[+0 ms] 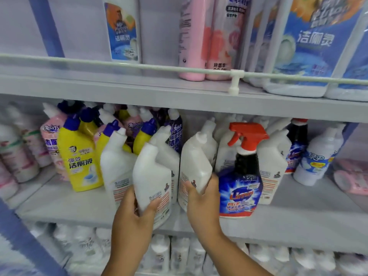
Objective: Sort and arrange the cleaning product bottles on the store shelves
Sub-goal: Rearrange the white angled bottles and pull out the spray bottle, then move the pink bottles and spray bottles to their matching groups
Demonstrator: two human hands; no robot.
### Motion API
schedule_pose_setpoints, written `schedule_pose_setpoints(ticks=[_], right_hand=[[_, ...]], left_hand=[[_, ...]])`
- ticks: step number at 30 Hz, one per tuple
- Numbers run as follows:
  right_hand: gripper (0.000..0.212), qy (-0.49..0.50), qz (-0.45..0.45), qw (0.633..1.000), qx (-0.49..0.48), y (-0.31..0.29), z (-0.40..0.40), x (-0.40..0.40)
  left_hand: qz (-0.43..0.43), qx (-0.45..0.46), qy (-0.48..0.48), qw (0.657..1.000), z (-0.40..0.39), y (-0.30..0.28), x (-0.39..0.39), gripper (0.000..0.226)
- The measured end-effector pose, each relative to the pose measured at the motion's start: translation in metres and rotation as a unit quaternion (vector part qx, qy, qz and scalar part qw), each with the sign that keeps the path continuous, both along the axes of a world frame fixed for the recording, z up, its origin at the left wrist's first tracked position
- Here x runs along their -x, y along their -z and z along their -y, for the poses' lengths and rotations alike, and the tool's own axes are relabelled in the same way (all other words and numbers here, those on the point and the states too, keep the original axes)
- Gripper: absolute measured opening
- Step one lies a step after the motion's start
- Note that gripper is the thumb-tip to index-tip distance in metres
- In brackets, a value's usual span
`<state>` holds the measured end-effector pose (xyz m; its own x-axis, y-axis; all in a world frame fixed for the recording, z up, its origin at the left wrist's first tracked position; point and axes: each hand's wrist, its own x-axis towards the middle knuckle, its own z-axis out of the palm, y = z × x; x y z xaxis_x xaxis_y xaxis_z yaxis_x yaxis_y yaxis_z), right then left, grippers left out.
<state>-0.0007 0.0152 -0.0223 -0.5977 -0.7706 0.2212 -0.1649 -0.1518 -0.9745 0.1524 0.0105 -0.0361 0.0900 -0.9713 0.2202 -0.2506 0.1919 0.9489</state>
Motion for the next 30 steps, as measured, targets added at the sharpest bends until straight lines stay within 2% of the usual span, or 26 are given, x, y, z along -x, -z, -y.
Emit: schedule_pose_setpoints(ticks=[4, 8, 12, 14, 16, 17, 20, 24, 27, 30], right_hand=[[0.058, -0.004, -0.075, 0.996, -0.048, 0.008, 0.020, 0.009], [0.057, -0.026, -0.128, 0.982, -0.139, 0.005, 0.021, 0.011], [0.080, -0.102, -0.133, 0.968, -0.187, 0.002, -0.003, 0.013], [0.065, -0.151, -0.113, 0.965, -0.182, -0.004, -0.020, 0.025], [0.046, -0.187, -0.077, 0.962, -0.184, -0.013, -0.039, 0.040], [0.041, -0.190, -0.057, 0.963, -0.184, -0.017, -0.047, 0.050], [0.029, -0.156, 0.013, 0.976, -0.151, -0.025, -0.068, 0.081], [0.019, -0.085, 0.068, 0.989, -0.103, -0.036, -0.093, 0.130], [0.020, -0.026, 0.074, 0.994, -0.075, -0.041, -0.101, 0.176], [0.018, 0.025, 0.062, 0.996, -0.056, -0.043, -0.090, 0.236]], left_hand=[[0.011, 0.000, 0.038, 0.999, 0.014, 0.004, -0.002, 0.048], [0.021, 0.001, 0.073, 0.997, 0.024, 0.009, 0.000, 0.055], [0.049, -0.009, 0.083, 0.995, 0.027, 0.024, -0.001, 0.073], [0.084, 0.057, 0.019, 0.995, 0.019, 0.027, 0.001, 0.069], [0.068, 0.150, -0.102, 0.981, -0.003, 0.021, 0.009, 0.056], [0.051, 0.180, -0.117, 0.975, -0.016, 0.015, 0.016, 0.052], [-0.043, 0.192, 0.000, 0.980, -0.043, -0.002, 0.053, 0.030], [-0.043, 0.165, 0.142, 0.975, -0.058, -0.017, 0.108, 0.028], [-0.026, 0.176, 0.169, 0.969, -0.059, -0.027, 0.147, 0.034], [-0.023, 0.174, 0.132, 0.976, -0.043, -0.033, 0.175, 0.047]])
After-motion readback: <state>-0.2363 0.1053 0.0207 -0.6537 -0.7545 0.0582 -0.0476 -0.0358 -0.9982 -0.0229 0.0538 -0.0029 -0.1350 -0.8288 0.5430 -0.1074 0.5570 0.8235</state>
